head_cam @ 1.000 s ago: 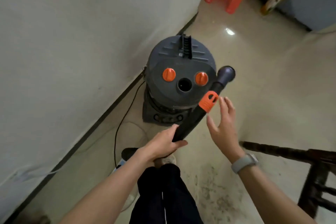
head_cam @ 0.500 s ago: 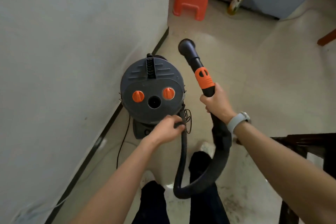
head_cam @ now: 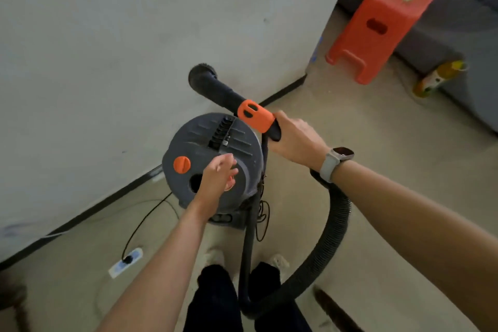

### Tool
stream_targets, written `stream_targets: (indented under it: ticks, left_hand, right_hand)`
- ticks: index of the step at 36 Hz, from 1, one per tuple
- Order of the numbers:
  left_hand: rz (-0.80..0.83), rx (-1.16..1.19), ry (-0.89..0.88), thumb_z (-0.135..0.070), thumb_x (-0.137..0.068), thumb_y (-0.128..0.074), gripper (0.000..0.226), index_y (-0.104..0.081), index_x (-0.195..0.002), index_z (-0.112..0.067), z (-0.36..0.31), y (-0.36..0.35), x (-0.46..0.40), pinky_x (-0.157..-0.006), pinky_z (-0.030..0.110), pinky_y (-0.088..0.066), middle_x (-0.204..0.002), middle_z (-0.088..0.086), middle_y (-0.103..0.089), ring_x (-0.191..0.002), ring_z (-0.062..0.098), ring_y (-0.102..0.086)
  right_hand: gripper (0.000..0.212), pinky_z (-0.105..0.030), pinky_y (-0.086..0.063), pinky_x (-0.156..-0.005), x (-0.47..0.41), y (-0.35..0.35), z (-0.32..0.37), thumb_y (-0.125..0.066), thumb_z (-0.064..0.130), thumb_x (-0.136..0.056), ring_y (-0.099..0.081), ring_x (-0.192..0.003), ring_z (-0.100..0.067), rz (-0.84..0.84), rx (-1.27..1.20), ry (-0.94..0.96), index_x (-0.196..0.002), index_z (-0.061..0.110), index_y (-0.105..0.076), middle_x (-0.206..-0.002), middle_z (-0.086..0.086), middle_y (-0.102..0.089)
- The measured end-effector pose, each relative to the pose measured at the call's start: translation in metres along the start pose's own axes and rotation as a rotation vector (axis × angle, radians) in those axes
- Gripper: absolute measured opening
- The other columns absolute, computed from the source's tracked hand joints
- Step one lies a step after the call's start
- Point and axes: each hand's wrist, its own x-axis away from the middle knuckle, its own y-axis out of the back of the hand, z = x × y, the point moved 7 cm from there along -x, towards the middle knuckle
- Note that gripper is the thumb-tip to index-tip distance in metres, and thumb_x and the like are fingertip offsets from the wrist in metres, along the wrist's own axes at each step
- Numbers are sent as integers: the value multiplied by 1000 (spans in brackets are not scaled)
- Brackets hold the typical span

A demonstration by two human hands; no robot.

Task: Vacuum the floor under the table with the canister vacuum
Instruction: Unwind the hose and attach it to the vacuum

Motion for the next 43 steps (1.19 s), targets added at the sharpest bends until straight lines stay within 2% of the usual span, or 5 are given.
stream_targets:
  ticks: [9,17,24,32,43]
  left_hand:
    - [-106,503,-69,-42,-94,-51,41,-52,-125,-16,-71,14,-30,-86,32,-50,-120,4,-63,-109,16,-61]
    - [-436,866,-70,-23,-96,-56,20,-49,-98,-4,-78,34,-39,-78,37,-57,-88,14,-63,-75,24,-71]
    - [-667,1096,-76,-18,-97,-54,17,-44,-88,-7,-62,4,-40,-63,40,-58,-81,14,-54,-65,26,-66]
    - [-861,1639,-244,-15,-96,-54,12,-46,-104,-10,-22,-109,-30,-80,43,-54,-98,14,-54,-101,29,-57]
    - [-1120,1709,-395,-28,-96,-54,16,-50,-100,-13,23,-162,66,-75,34,-53,-81,5,-63,-73,15,-68]
  right_hand:
    - [37,-30,-46,-61,-52,-25,51,-59,26,-88,-61,-76,-25,225,93,250,-119,10,-46,-91,-5,-59]
    - [43,-32,-52,-81,-79,-52,28,-64,31,-86,-61,-88,-20,524,-9,272,-124,18,-47,-109,2,-54]
    - [25,-24,-52,-71,-92,-64,-31,-68,34,-84,-61,-73,-8,808,-68,363,-97,35,-46,-84,10,-59]
    - [35,-29,-49,-69,-124,0,-56,-55,37,-89,-60,-83,-17,608,497,1060,-122,26,-48,-100,1,-65]
    - [26,-28,-32,-55,-41,9,-26,-72,27,-77,-62,-66,-27,444,429,1543,-95,14,-59,-74,-4,-64]
